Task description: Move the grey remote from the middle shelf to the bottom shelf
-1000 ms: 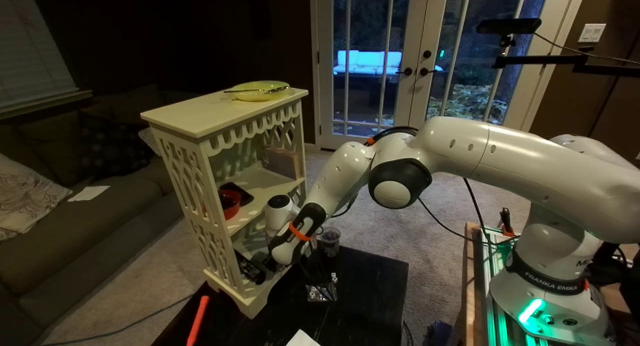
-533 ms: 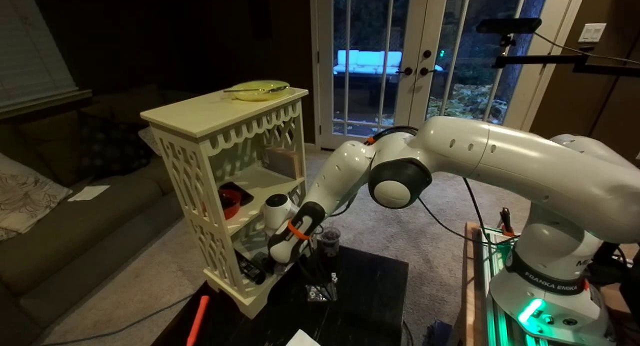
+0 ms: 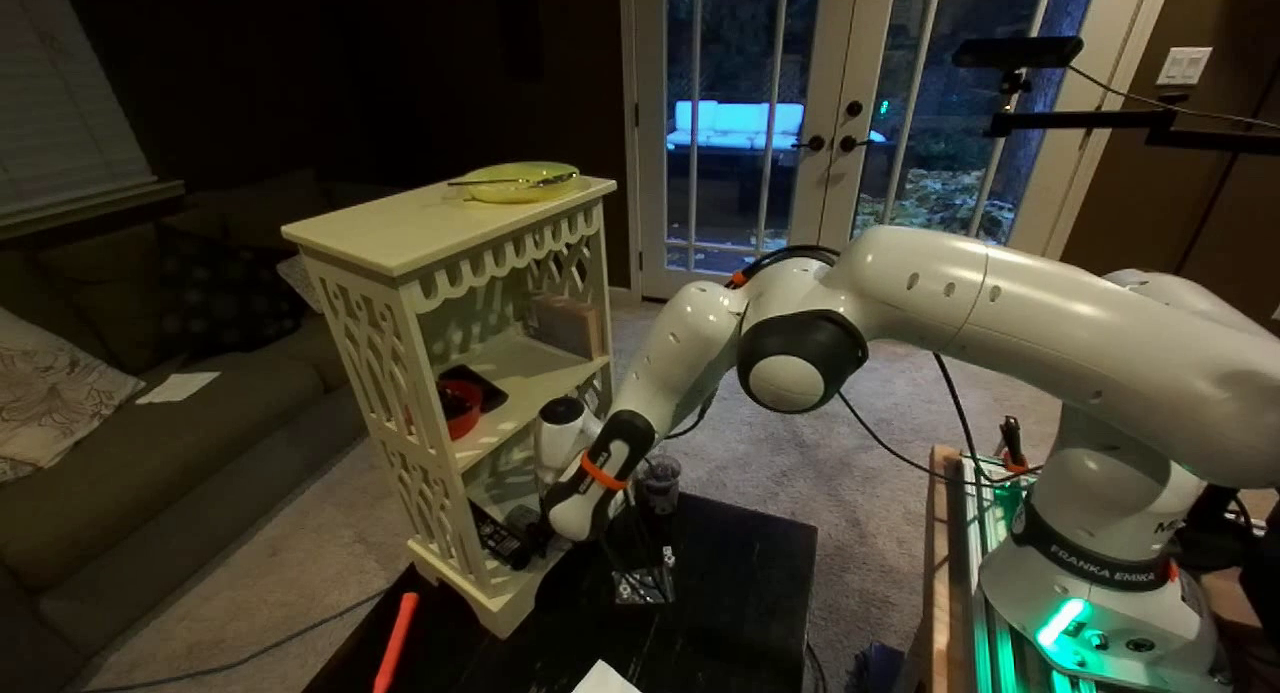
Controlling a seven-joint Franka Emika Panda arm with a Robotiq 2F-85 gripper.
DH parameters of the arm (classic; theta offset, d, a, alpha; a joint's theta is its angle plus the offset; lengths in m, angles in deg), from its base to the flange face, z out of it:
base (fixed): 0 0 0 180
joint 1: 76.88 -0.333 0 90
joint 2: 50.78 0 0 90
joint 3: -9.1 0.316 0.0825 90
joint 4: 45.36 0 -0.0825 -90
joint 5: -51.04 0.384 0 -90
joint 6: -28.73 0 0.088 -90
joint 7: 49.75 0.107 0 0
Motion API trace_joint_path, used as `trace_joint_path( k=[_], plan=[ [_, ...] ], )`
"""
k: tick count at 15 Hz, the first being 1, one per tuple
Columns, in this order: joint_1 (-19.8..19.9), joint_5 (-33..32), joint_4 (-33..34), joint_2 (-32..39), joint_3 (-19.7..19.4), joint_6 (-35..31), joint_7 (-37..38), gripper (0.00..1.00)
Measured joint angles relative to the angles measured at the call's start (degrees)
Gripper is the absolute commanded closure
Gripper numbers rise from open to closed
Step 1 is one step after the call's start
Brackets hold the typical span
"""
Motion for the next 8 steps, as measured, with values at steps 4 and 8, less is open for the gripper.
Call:
trace_joint_path(
  k=[4,8],
  plan=[
    [-1.5,0.53,-11.32,-3.06,1.91,-13.93,1.14,0.0],
    [-4.55,2.82,-22.56,-6.27,1.68,-22.69,1.9,0.0]
  ],
)
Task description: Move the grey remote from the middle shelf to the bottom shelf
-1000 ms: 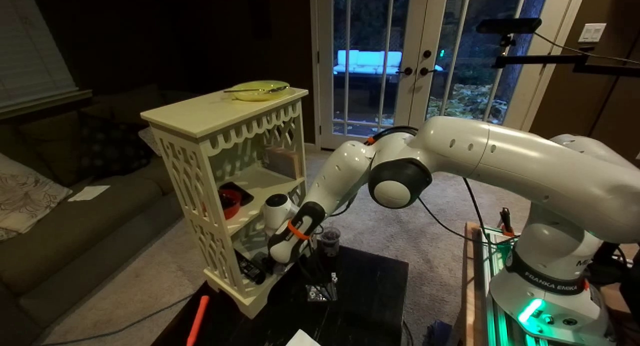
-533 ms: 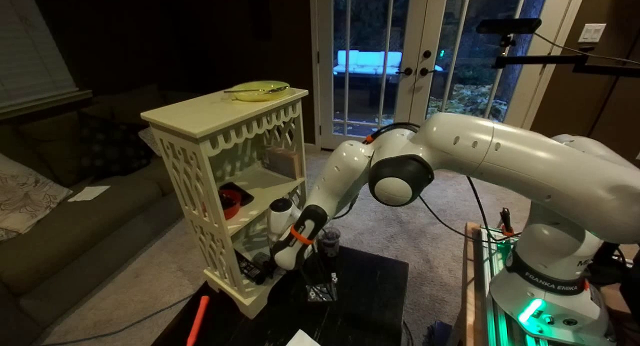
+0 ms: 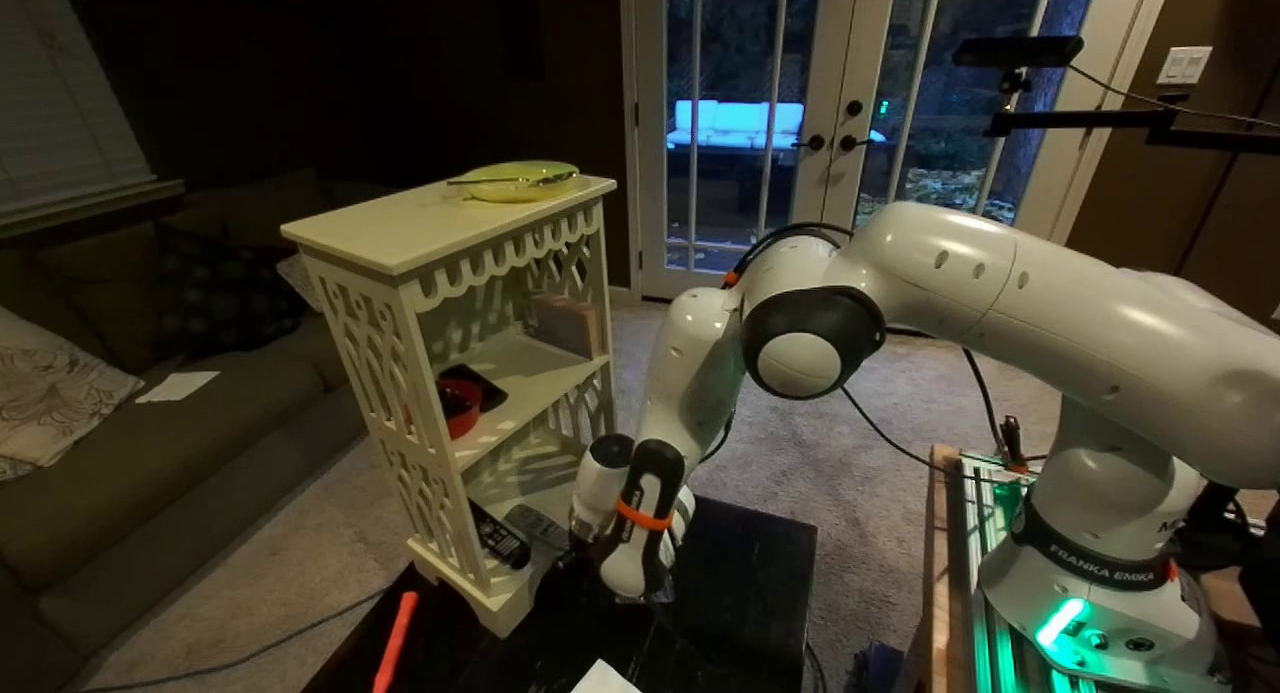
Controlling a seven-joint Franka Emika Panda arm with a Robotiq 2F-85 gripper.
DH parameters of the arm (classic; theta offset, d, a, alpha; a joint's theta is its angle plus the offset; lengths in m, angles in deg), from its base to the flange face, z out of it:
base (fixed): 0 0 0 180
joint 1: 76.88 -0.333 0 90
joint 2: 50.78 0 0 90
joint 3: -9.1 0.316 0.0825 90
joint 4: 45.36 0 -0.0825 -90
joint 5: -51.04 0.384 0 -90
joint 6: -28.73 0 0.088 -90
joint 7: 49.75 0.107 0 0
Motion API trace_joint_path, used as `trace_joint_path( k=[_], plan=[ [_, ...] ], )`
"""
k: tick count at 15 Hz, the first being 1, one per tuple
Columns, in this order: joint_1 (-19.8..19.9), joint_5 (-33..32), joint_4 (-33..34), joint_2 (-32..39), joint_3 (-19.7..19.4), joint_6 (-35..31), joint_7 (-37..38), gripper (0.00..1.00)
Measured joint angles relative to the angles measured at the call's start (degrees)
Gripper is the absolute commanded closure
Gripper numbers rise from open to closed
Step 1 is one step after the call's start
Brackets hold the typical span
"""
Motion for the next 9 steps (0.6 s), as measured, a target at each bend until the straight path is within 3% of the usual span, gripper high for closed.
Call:
trace_joint_path(
  k=[7,9],
  plan=[
    [-15.79,8.84,-20.85,-7.19,-7.66,-0.75,5.04,0.0],
    [-19.09,10.03,-27.27,-9.21,-7.64,-5.92,5.65,0.0]
  ],
)
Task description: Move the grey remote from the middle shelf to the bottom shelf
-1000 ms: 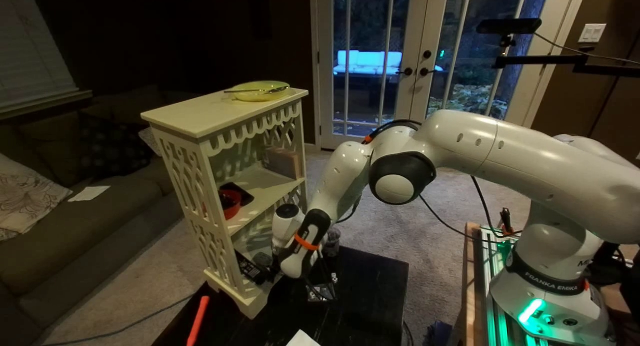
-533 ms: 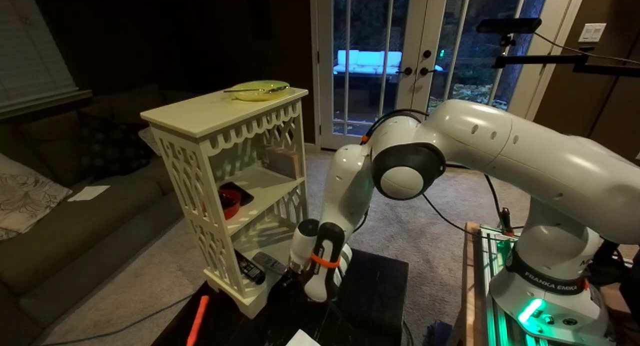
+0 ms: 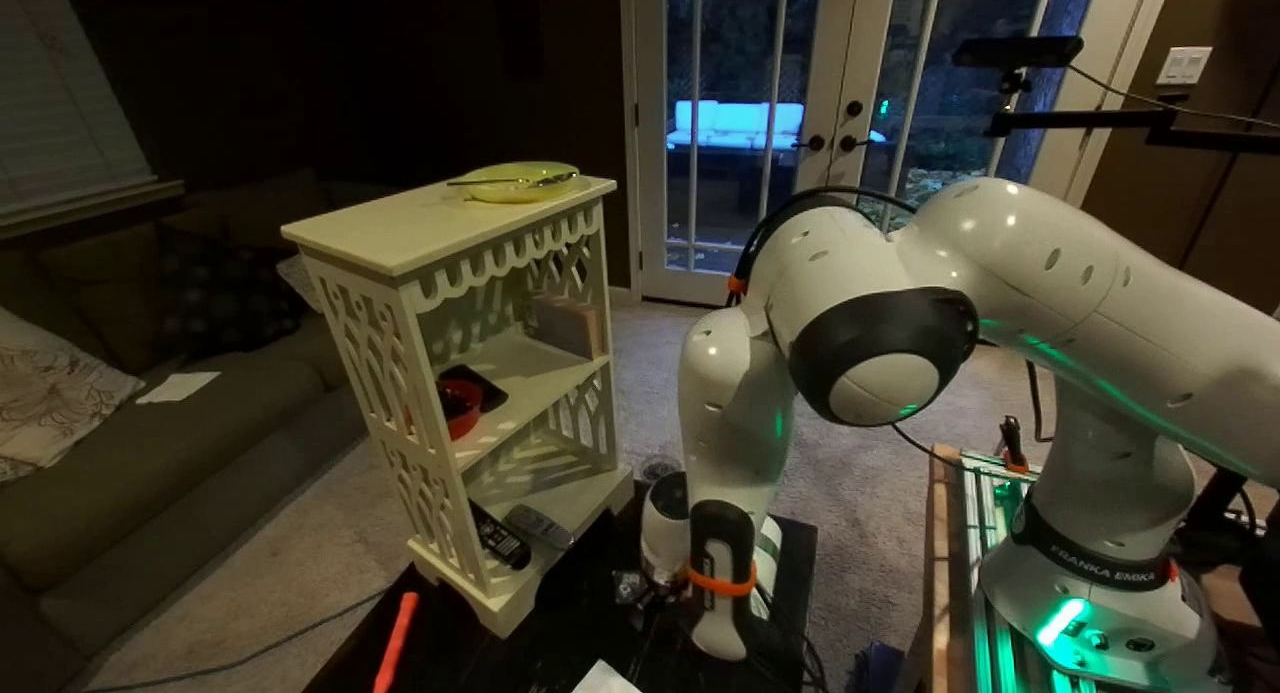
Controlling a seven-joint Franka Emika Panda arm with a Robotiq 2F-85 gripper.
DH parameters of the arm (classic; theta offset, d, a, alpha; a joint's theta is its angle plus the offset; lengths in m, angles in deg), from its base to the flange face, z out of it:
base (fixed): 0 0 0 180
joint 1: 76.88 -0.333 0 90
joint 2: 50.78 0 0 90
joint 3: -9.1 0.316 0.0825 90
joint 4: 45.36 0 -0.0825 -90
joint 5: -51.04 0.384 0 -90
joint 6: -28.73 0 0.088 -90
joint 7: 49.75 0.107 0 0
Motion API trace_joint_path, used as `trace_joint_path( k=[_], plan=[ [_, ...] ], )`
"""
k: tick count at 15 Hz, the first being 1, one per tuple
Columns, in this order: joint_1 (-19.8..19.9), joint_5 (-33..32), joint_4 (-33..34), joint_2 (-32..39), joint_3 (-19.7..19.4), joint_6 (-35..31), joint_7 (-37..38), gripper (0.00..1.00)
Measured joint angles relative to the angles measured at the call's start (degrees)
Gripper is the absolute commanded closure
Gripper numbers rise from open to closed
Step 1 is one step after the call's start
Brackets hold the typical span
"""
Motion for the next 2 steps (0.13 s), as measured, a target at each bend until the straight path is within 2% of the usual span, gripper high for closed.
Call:
trace_joint_path(
  k=[2],
  plan=[
    [-2.44,1.89,-6.72,-1.57,1.09,-9.83,0.02,0.0]
  ],
)
